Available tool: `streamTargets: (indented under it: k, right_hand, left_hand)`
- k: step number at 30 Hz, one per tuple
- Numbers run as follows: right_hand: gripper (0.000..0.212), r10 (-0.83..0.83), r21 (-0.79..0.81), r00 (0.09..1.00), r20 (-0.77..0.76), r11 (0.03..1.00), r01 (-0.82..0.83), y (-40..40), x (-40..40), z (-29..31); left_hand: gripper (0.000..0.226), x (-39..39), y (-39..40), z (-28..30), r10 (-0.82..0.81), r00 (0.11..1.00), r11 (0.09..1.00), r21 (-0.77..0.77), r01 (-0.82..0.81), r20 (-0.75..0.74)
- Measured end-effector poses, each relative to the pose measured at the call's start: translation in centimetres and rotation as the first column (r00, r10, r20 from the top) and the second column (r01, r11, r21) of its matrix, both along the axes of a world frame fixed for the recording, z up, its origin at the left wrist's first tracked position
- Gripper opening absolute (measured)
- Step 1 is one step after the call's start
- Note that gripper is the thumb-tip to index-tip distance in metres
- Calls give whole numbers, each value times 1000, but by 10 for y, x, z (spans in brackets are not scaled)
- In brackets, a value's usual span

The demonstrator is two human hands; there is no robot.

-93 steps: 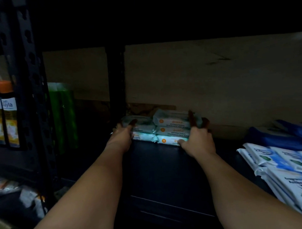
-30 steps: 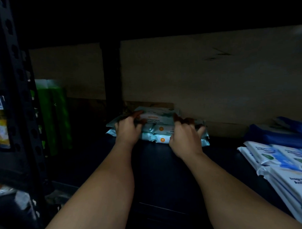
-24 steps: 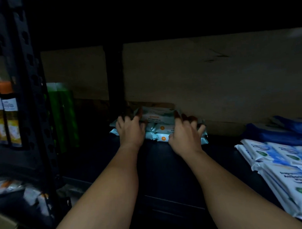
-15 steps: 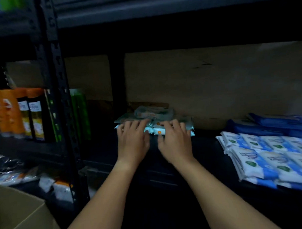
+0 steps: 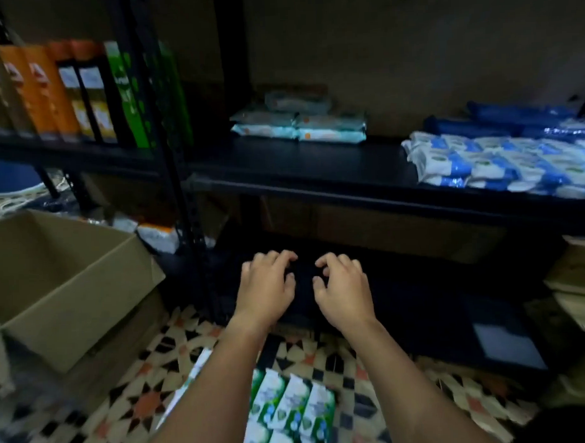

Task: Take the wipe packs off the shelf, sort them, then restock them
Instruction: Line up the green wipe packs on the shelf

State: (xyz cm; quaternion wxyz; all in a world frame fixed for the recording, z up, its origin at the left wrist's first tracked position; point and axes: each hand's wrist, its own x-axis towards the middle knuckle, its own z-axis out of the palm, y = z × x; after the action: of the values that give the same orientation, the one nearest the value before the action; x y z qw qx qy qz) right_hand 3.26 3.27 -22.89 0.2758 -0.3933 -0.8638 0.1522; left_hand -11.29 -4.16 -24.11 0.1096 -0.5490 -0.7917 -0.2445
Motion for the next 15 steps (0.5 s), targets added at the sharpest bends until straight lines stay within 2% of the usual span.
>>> streamTargets:
  k: [4, 7, 10, 13, 15]
  right_hand:
    - [26, -30, -239, 987, 161, 969, 69, -11, 25, -91]
    - [39, 7, -407, 957, 291, 906, 117, -14, 38, -164]
    - [38, 27, -533, 923, 385, 823, 198, -15, 46, -224]
    - [43, 17, -616, 920, 392, 747, 249, -16, 46, -266]
    - [52, -17, -674, 931, 365, 685, 277, -15, 42, -289]
  left_hand:
    - [43, 19, -17, -95, 70, 962, 916, -399, 44, 265]
    - [55, 30, -28, -162, 149, 899, 823, -556, 117, 411]
    - [61, 37, -33, -215, 246, 870, 731, -672, 122, 426]
    - [65, 41, -35, -248, 348, 864, 670, -741, 42, 363]
    - [65, 40, -36, -262, 356, 879, 663, -748, 3, 319]
